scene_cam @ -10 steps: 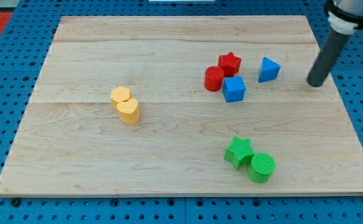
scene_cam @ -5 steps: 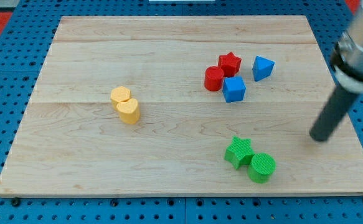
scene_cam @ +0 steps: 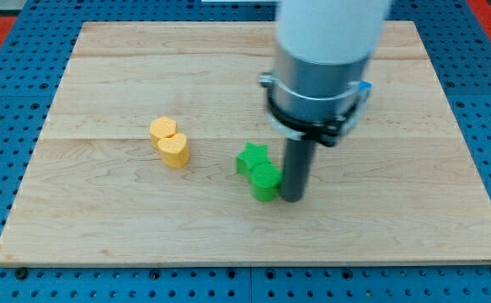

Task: Move the green star towards center

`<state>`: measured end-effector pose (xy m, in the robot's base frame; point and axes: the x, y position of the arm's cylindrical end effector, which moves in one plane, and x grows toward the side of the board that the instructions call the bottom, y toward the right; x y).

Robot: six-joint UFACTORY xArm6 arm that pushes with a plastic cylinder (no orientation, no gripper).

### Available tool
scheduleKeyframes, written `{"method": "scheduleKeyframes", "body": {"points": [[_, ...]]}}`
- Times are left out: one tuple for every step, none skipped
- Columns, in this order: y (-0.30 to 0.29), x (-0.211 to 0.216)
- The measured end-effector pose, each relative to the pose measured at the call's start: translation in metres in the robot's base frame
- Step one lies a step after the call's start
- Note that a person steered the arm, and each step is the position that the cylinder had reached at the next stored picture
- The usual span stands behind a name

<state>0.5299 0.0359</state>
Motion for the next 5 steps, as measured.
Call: {"method": "scheduleKeyframes", "body": {"points": [[-0.041,-0.036],[-0.078,-0.071],[-0.082,-0.023],[-0.125,-0.056],[-0.126,-0.102]]}}
